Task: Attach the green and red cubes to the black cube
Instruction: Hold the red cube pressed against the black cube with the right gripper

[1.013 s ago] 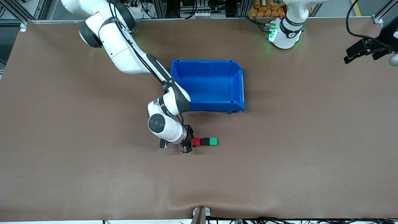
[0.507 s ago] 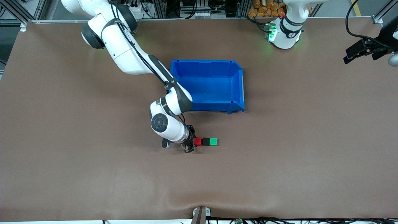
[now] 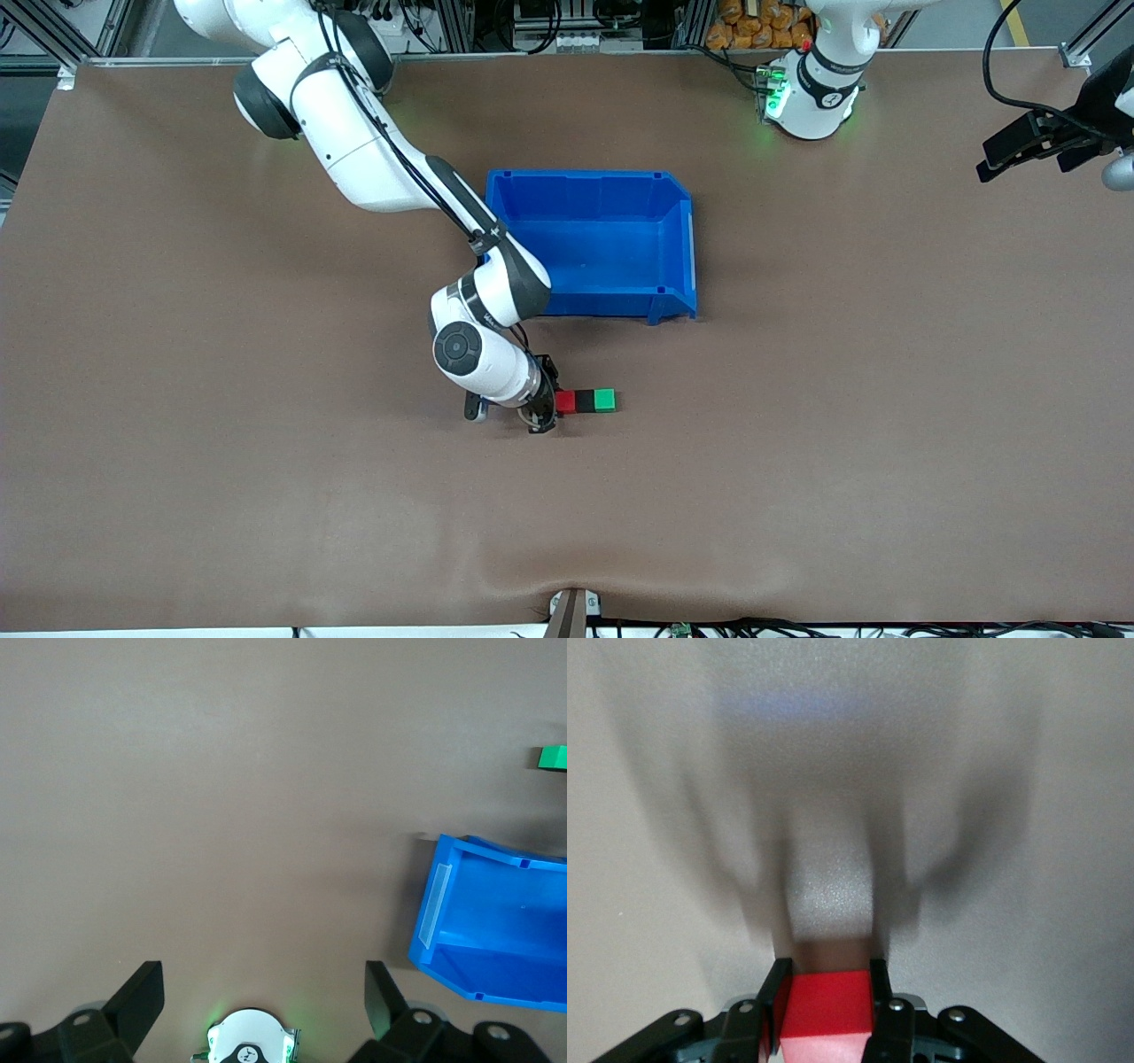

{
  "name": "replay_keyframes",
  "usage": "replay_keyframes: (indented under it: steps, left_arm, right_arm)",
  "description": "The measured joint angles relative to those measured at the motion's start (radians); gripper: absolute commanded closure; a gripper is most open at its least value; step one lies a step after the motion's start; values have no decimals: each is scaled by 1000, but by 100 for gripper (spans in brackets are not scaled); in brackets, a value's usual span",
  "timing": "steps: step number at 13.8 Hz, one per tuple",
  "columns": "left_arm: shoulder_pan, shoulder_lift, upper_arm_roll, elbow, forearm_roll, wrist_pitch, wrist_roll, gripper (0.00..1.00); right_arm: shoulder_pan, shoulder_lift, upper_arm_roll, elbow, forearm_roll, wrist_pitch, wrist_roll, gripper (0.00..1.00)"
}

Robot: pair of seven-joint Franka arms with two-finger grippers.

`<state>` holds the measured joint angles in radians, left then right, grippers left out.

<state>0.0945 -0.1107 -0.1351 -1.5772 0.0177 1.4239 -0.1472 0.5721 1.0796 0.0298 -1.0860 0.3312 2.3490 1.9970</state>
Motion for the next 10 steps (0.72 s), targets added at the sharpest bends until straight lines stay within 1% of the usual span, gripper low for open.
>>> replay_keyframes:
  steps: [2, 4, 10]
  left_arm:
    - [0, 0, 0, 0, 0, -1, 0, 0]
    - [0, 0, 0, 0, 0, -1, 0, 0]
    - [0, 0, 0, 0, 0, -1, 0, 0]
  right_arm:
    - [0, 0, 0, 0, 0, 0, 0, 56]
    - [1, 0, 0, 0, 0, 0, 0, 44]
    - [1, 2, -1, 0, 0, -1, 0, 25]
